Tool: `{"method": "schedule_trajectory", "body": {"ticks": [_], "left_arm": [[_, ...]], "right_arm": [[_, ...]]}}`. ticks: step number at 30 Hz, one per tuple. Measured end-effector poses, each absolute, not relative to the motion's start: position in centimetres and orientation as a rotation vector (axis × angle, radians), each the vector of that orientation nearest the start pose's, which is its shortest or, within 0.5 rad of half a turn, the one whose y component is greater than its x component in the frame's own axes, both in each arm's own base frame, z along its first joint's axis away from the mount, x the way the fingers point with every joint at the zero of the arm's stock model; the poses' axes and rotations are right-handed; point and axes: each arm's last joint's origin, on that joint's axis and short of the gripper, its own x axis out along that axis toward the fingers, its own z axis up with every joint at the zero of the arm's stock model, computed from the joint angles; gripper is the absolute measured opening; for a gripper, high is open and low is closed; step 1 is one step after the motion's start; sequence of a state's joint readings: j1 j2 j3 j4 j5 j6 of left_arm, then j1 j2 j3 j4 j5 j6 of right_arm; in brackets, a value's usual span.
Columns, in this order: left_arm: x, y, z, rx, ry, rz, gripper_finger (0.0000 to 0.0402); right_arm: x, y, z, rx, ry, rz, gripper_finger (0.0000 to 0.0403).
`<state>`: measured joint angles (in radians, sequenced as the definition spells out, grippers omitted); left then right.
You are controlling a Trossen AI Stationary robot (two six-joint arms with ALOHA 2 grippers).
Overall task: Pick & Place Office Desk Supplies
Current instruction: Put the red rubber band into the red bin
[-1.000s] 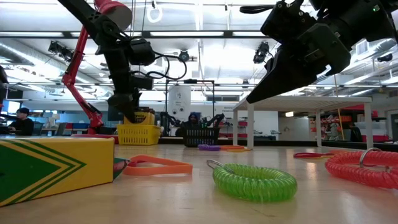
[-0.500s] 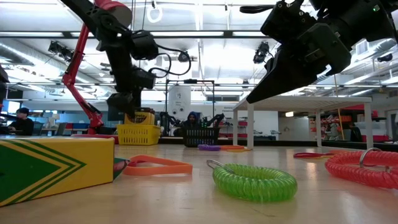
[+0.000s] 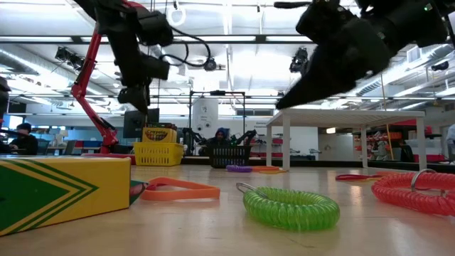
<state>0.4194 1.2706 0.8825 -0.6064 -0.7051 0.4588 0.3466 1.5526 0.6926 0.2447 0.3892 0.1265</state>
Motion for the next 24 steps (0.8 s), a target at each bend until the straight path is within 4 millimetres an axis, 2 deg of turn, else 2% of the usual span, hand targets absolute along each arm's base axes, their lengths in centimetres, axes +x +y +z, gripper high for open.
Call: {"method": "schedule_trajectory", "body": {"ticks": [3, 6, 7, 10, 13, 14, 16, 19, 24], "left_arm": [[21.7, 10.6, 24.4, 0.376, 1.140, 0.818, 0.0179], [23.2, 10.9, 24.5, 0.184, 0.942, 0.871, 0.0151], [23.4, 10.9, 24.3, 0.144, 0.924, 0.865, 0.0140], [24.1, 10.1, 23.5, 0.132, 0.891, 0.820, 0.0091], [24.8, 8.4, 21.9, 0.190, 0.786, 0.733, 0.0022], [24.7, 7.8, 21.1, 0.215, 0.757, 0.695, 0.0013], [24.9, 6.8, 20.1, 0.246, 0.648, 0.659, 0.0009], [25.2, 6.3, 19.5, 0.156, 0.454, 0.657, 0.0009], [25.9, 5.3, 19.0, 0.072, 0.427, 0.433, 0.0008]], "right_arm": [[29.1, 9.2, 16.6, -0.071, 0.491, -0.101, 0.0035], [30.0, 8.9, 16.8, -0.026, 0.421, -0.051, 0.0035], [30.0, 8.8, 16.8, -0.014, 0.421, -0.023, 0.0035], [29.9, 8.7, 16.7, -0.001, 0.453, -0.003, 0.0032], [29.5, 8.9, 16.3, -0.018, 0.495, -0.034, 0.0016], [29.4, 9.0, 16.2, -0.033, 0.510, -0.054, 0.0009], [29.2, 8.8, 16.0, -0.056, 0.539, -0.094, 0.0005], [29.0, 8.6, 15.9, -0.042, 0.560, -0.135, 0.0013], [29.3, 8.6, 16.8, -0.067, 0.670, -0.270, 0.0019]]}}
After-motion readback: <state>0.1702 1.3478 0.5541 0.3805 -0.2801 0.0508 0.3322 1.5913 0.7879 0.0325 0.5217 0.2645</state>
